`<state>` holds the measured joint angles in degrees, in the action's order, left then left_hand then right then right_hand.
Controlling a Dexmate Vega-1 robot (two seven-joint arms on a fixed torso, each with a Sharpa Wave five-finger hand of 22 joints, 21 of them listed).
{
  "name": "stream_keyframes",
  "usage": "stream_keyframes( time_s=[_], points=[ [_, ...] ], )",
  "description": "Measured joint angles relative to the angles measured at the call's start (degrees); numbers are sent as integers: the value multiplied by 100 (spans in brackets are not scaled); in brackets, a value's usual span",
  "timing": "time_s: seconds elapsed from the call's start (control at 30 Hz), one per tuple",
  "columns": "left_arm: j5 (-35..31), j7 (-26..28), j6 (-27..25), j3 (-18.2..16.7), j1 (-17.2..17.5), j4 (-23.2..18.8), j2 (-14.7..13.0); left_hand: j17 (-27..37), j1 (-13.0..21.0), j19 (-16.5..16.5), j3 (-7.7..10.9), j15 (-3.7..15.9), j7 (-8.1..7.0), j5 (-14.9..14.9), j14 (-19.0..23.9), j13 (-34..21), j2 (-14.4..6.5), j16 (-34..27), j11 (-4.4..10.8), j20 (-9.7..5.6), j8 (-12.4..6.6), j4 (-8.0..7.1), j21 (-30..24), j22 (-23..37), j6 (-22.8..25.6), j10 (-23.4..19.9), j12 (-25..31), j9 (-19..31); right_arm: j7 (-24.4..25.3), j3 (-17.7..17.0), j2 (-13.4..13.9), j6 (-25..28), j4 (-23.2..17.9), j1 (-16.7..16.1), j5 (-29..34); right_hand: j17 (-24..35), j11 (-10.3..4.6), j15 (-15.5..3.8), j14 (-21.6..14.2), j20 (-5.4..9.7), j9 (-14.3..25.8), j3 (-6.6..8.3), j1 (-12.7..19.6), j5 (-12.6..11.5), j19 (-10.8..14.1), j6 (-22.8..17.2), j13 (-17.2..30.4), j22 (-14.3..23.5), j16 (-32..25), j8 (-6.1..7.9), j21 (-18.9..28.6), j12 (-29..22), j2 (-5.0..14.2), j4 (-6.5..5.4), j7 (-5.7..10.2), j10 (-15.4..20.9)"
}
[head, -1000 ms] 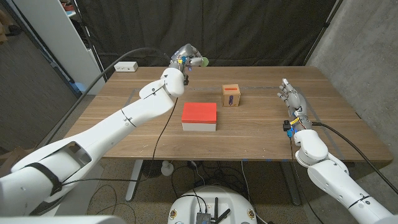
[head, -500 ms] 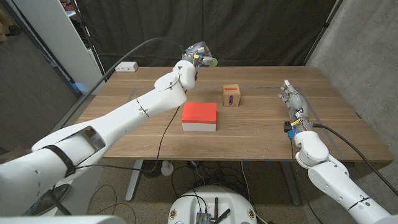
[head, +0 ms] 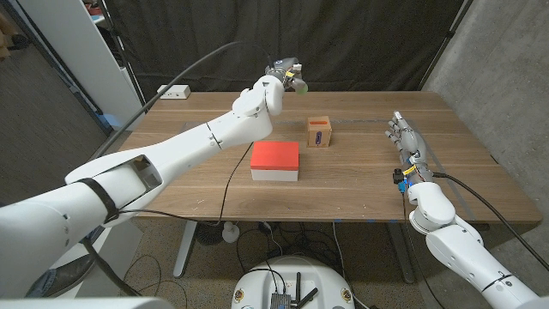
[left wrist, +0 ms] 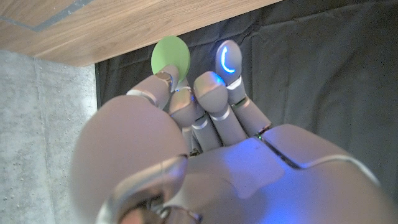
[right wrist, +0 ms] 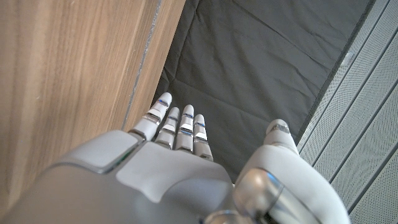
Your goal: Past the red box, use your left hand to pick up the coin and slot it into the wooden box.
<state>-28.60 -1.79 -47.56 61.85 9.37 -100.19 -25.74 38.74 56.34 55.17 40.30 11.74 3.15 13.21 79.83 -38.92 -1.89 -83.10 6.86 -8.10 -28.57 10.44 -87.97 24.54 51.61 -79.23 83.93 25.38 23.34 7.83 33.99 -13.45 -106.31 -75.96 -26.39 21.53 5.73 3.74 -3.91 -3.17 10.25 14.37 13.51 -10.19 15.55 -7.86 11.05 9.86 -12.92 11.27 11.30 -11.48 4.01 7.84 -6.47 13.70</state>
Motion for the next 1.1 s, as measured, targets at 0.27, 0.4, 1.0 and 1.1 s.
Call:
stream_keyframes(
  time_s=[0.27,0.4,1.0,1.1],
  points=[
    [-175,-354,-16,251,-248,274,194,5,0,0,0,0,-2,0,0,1,0,0,0,0,10,0,0,5,2,0,0,10,-20,0,-1,-28,29,9,-15,0,0,0,0,0,0,0,0,0,0,0,0,0,0,0,0,0,0,0,0,0],
    [-345,-628,-101,329,-324,380,298,7,-1,0,0,0,-3,0,0,38,1,0,0,0,46,0,0,-10,4,0,0,38,-23,4,-23,-43,69,25,-27,0,0,0,0,0,0,0,0,0,0,0,0,0,0,0,0,0,0,0,0,0],
    [-467,-532,-402,425,-207,801,784,-53,45,0,0,-4,10,14,-4,57,47,25,23,0,112,0,-20,-11,52,24,-1,-33,-62,26,-36,-90,170,64,-71,-29,0,0,0,0,0,26,0,0,0,0,0,1,0,0,0,0,0,26,0,0],
    [-422,-487,-403,431,-193,877,842,-53,44,0,0,-4,5,42,-4,60,47,25,23,0,144,0,-20,-29,59,23,-1,-33,-67,26,-36,-95,177,64,-79,-29,0,0,0,0,0,26,0,0,0,0,0,1,0,0,0,0,0,26,0,0]
  ],
)
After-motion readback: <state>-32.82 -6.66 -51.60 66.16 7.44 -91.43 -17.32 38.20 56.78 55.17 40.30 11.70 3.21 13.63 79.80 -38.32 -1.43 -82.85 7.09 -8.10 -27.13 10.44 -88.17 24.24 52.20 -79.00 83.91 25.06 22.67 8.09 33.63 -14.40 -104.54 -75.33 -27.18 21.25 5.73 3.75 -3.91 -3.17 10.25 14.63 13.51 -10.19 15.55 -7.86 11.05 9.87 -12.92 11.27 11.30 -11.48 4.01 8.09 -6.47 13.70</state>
